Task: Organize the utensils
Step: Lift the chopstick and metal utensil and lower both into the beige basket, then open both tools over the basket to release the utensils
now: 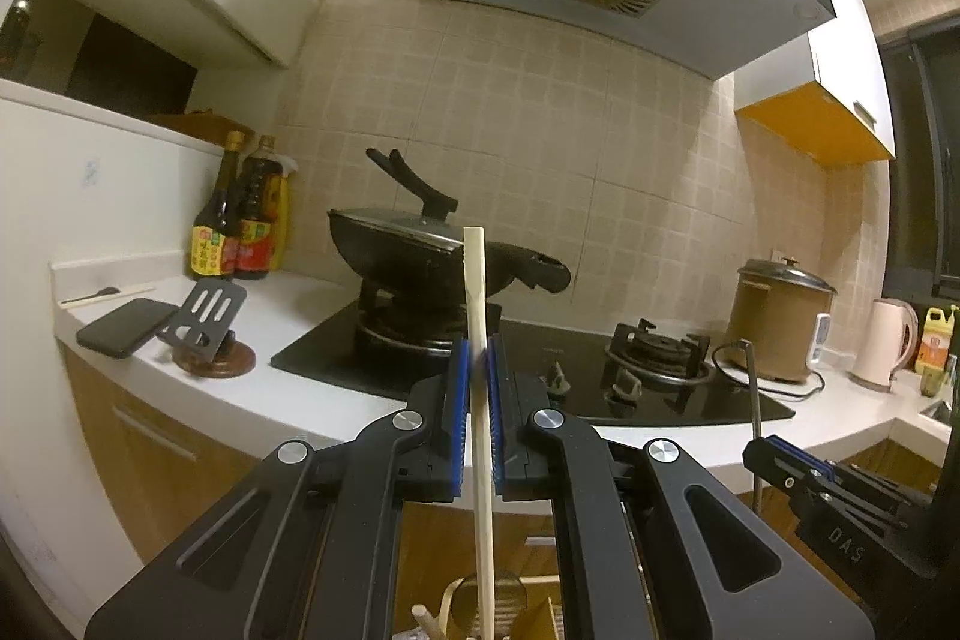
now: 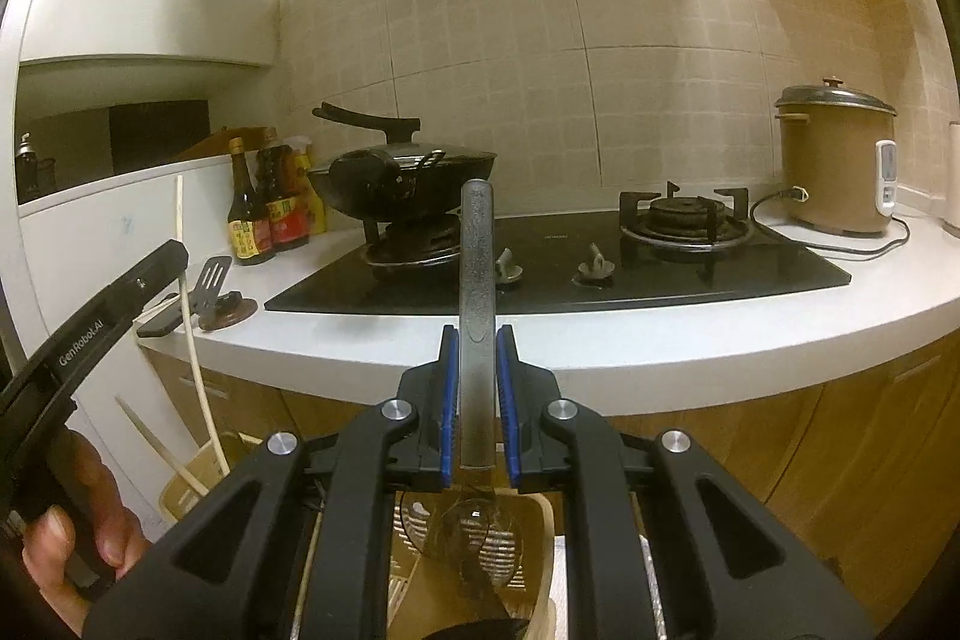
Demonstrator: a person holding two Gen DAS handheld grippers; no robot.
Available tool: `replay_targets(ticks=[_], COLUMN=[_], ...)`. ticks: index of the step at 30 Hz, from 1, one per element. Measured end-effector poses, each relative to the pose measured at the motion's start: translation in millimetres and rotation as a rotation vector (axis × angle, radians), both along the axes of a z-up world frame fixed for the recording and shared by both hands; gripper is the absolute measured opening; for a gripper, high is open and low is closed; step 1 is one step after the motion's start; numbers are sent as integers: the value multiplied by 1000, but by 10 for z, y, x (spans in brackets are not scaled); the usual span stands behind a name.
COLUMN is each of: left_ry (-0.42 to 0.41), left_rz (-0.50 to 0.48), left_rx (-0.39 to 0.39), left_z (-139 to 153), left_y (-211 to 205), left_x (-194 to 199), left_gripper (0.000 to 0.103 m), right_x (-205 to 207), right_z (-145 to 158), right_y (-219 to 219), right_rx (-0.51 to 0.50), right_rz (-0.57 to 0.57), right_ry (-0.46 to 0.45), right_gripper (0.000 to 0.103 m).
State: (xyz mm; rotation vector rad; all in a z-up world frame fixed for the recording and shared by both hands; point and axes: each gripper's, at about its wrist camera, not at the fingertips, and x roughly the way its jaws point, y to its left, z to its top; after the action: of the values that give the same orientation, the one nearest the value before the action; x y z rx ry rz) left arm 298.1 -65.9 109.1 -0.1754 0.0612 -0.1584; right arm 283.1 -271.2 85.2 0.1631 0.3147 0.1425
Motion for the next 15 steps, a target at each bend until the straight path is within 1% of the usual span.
replay_targets(ticks=[3, 8, 12, 15], left_ry=[14, 43, 38, 40], left_rz=[-11, -48, -49, -59], left_rx=[-6, -35, -6, -4], left_z=[-42, -98, -99, -77], left_y=[24, 114, 126, 156], left_x=[-9, -90, -240, -339], left_gripper=[4, 4, 6, 7], right_x=[-57, -269, -479, -589], right_z=[-24, -52, -40, -27], right_y=[-16, -74, -106, -122], right_rx=[15, 30, 30, 25], right_rz=[10, 28, 53, 60], right_ry=[13, 22, 29, 35], right_gripper=[10, 11, 11, 11])
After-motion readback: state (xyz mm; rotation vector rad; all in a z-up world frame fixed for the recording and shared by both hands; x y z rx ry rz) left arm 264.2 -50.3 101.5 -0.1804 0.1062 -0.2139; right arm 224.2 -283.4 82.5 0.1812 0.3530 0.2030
